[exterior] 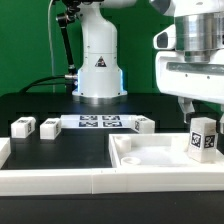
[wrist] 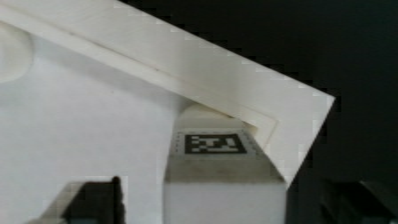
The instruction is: Assemble square table
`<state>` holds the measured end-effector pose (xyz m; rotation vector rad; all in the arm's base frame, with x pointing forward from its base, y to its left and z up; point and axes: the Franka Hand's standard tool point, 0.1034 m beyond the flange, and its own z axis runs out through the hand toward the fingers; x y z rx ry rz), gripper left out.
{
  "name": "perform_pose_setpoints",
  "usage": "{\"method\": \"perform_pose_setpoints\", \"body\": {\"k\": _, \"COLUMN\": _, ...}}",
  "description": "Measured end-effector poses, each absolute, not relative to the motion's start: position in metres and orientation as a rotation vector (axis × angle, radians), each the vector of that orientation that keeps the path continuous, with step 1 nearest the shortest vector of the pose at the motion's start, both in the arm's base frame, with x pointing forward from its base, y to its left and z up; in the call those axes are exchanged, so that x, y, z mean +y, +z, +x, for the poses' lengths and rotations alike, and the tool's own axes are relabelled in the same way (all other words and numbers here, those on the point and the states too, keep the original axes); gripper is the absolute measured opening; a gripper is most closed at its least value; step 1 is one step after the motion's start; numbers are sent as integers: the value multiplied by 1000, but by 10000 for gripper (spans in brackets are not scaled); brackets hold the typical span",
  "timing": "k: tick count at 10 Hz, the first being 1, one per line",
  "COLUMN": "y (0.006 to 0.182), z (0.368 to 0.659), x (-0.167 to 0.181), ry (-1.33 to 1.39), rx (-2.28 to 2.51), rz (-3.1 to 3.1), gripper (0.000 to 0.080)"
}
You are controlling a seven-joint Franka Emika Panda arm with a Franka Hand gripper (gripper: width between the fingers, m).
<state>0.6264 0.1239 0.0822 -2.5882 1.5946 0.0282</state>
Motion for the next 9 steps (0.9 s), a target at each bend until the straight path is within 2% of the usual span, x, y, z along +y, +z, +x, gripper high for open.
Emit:
{"method": "perform_pose_setpoints", "body": {"k": 1, "y": 83, "z": 626, "x": 124, "ry": 26, "rx": 1476, "rz": -2661, "gripper": 619}}
{"method": "perform_pose_setpoints", "body": {"k": 2, "y": 84, "z": 628, "x": 124, "ry": 23, "rx": 1287, "rz": -2761, "gripper": 640}}
{"method": "perform_pose_setpoints", "body": {"k": 5, "y": 83, "z": 628, "x": 124, "ry": 6, "rx": 1004, "rz": -2874, "gripper": 648}}
{"method": "perform_pose_setpoints", "body": {"k": 9, "y": 87, "z": 629, "x": 123, "ry": -8, "rx": 374, "rz": -3058, "gripper": 649}}
